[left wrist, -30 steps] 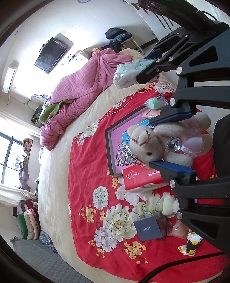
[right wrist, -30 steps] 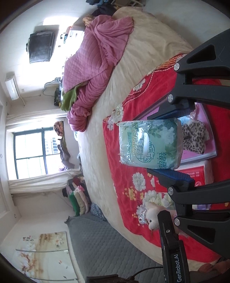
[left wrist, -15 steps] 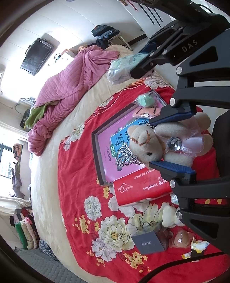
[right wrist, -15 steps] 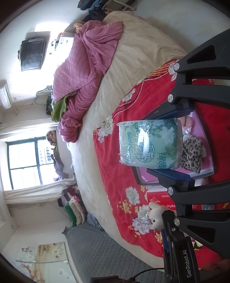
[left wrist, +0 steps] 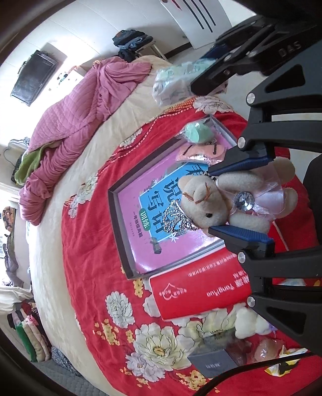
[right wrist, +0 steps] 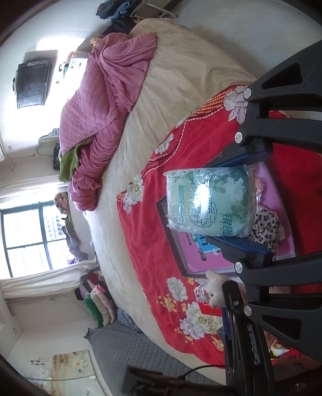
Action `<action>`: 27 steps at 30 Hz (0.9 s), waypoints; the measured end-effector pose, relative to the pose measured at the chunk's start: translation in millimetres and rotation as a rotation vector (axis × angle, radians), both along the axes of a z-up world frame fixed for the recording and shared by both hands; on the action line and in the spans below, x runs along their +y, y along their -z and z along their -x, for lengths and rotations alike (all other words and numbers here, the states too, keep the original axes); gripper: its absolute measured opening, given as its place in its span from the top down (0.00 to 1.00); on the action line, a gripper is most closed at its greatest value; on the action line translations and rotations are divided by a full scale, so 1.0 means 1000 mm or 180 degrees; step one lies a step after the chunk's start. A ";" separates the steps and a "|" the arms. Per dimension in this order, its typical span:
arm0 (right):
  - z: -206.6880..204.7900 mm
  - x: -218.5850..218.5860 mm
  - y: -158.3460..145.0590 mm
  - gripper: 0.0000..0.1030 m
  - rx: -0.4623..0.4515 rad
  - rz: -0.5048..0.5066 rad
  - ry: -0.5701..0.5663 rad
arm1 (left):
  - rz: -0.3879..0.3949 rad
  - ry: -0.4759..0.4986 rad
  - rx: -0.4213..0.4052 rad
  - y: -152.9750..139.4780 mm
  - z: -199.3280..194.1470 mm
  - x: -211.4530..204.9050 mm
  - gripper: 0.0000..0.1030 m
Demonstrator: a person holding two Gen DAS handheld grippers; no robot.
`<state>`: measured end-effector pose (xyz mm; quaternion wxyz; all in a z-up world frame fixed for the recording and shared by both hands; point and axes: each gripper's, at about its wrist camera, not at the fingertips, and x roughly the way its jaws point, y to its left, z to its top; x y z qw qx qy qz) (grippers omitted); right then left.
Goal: Organize soft objects
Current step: 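Carry the teddy bear and tissue pack over the book tray with both grippers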
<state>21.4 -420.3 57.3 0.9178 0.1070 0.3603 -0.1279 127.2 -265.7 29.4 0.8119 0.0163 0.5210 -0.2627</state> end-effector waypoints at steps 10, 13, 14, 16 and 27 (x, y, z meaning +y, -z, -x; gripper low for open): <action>-0.007 -0.004 0.022 0.51 0.0152 -0.0009 -0.0034 | -0.0130 -0.0025 0.0104 0.029 -0.020 -0.018 0.60; -0.009 -0.003 0.033 0.51 0.0224 -0.0013 -0.0077 | -0.0142 -0.0034 0.0169 0.038 -0.024 -0.020 0.60; -0.010 -0.003 0.036 0.51 0.0245 -0.0017 -0.0081 | -0.0162 -0.0032 0.0178 0.040 -0.026 -0.021 0.60; -0.013 -0.004 0.045 0.51 0.0287 -0.0039 -0.0103 | -0.0207 -0.0059 0.0147 0.043 -0.028 -0.021 0.60; -0.026 -0.004 0.086 0.51 0.0544 -0.0057 -0.0130 | -0.0148 -0.0117 0.0243 0.059 -0.039 -0.019 0.60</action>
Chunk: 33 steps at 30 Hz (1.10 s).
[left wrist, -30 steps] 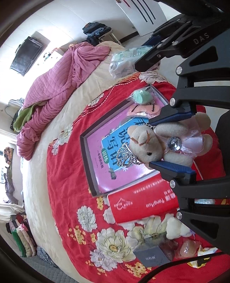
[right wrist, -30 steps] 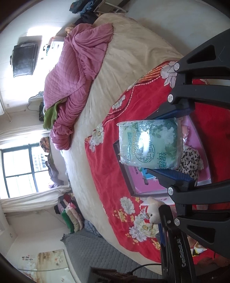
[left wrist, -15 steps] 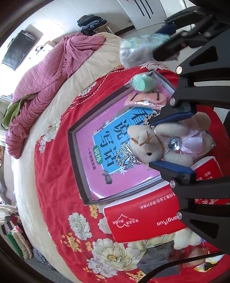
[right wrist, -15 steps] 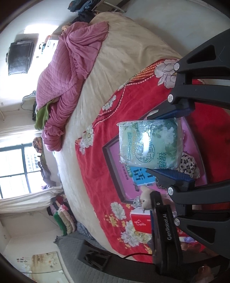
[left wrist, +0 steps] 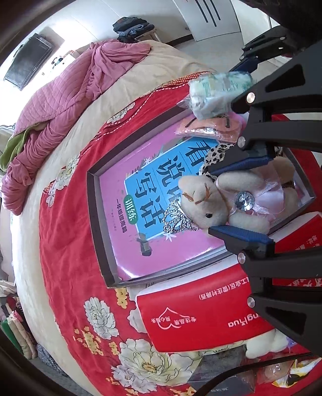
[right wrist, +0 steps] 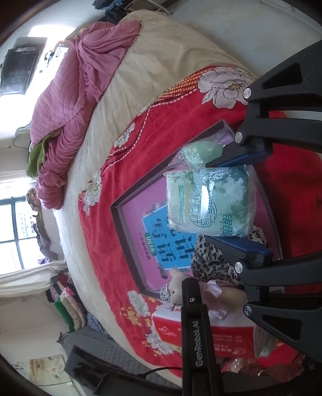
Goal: Organize soft objects
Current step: 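Carry the teddy bear and tissue pack over the book tray with both grippers, then open both grippers to drop the teddy bear and tissue pack into the tray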
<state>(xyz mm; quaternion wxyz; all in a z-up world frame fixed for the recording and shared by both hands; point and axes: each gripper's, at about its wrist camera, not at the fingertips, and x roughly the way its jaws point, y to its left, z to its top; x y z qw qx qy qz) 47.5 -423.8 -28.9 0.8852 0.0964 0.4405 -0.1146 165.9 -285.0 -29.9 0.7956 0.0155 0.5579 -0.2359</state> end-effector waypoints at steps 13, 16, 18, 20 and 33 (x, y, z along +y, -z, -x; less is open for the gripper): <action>-0.017 0.004 0.022 0.50 0.0157 0.0033 -0.0087 | -0.0017 0.0027 0.0043 0.009 -0.005 -0.003 0.59; -0.020 0.004 0.029 0.50 0.0219 0.0042 -0.0086 | -0.0036 0.0044 0.0035 0.009 -0.006 -0.005 0.59; -0.022 0.004 0.034 0.50 0.0255 0.0033 -0.0075 | -0.0030 0.0058 0.0035 0.009 -0.006 -0.005 0.59; -0.022 0.002 0.037 0.49 0.0272 0.0014 -0.0060 | -0.0009 0.0058 0.0036 0.009 -0.007 -0.005 0.58; -0.017 -0.002 0.030 0.42 0.0199 -0.0065 0.0015 | -0.0042 0.0116 0.0011 0.010 -0.007 -0.012 0.55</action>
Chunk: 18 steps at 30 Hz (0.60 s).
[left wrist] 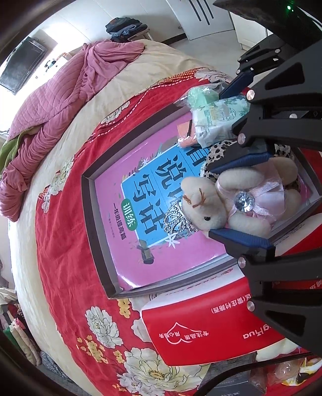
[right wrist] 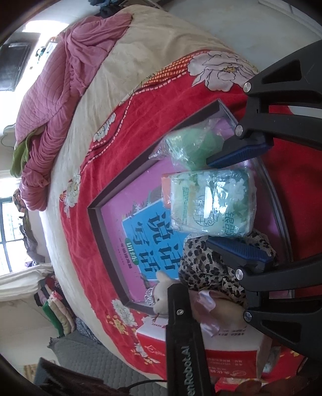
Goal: Organize soft objects
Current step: 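Open both grippers to drop the teddy bear and tissue pack into the tray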
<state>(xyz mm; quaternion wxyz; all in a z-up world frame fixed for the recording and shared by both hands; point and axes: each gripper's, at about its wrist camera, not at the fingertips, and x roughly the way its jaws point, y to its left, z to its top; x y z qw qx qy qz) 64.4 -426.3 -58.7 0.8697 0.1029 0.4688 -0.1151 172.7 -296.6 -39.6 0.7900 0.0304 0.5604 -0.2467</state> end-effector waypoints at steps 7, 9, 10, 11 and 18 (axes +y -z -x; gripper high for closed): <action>0.005 0.000 -0.013 0.42 -0.0068 0.0028 -0.0002 | 0.0022 0.0032 0.0022 0.000 0.001 -0.001 0.49; 0.005 -0.001 -0.015 0.41 -0.0083 0.0034 0.0004 | 0.0001 0.0064 0.0021 0.000 0.002 -0.003 0.45; 0.006 -0.001 -0.016 0.41 -0.0092 0.0030 0.0001 | -0.0006 0.0072 0.0025 0.000 0.002 -0.003 0.42; 0.006 -0.001 -0.018 0.41 -0.0096 0.0031 0.0003 | -0.0004 0.0075 0.0026 0.000 0.003 -0.003 0.39; 0.011 -0.005 -0.024 0.34 -0.0110 0.0035 0.0056 | 0.0069 0.0044 0.0076 -0.001 0.003 0.001 0.37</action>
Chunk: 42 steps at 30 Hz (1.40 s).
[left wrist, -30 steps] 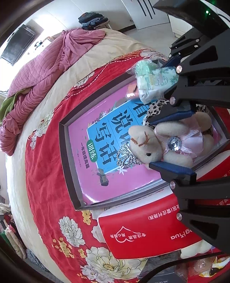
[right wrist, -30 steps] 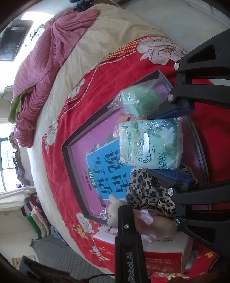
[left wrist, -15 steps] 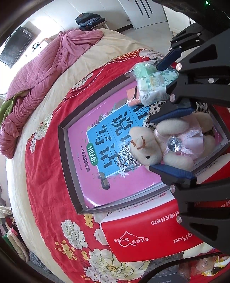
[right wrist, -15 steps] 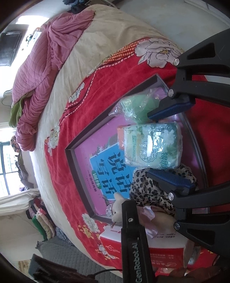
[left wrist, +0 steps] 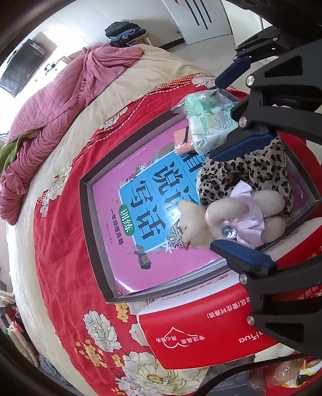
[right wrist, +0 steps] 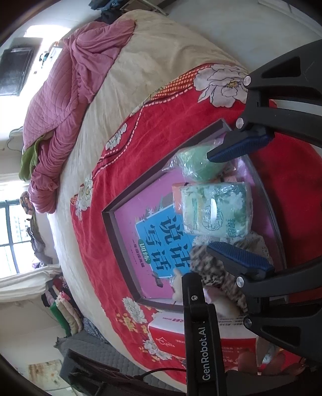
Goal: Organize soft objects
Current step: 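Open both grippers to drop the teddy bear and tissue pack into the tray, then move both open grippers back toward the remaining pile of items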
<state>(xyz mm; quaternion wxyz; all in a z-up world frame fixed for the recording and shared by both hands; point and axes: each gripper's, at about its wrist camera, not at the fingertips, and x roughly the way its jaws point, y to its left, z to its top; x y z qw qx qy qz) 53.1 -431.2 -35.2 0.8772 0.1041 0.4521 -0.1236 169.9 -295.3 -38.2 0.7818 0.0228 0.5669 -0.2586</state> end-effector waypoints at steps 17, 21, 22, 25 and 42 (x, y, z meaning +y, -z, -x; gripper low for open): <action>0.007 -0.002 -0.012 0.31 0.0012 0.0087 0.0100 | 0.0028 -0.0067 -0.0125 -0.023 0.010 0.010 0.21; 0.008 -0.001 -0.015 0.29 0.0010 0.0120 0.0116 | -0.0072 -0.0055 -0.0264 -0.032 0.015 0.012 0.17; 0.009 -0.001 -0.016 0.29 0.0007 0.0123 0.0122 | -0.0087 -0.0055 -0.0291 -0.034 0.016 0.012 0.16; 0.011 -0.001 -0.020 0.29 -0.0004 0.0136 0.0148 | -0.0137 -0.0045 -0.0410 -0.041 0.021 0.014 0.16; 0.021 0.003 -0.043 0.29 -0.0093 0.0232 0.0237 | -0.0245 -0.0039 -0.0596 -0.061 0.049 0.035 0.16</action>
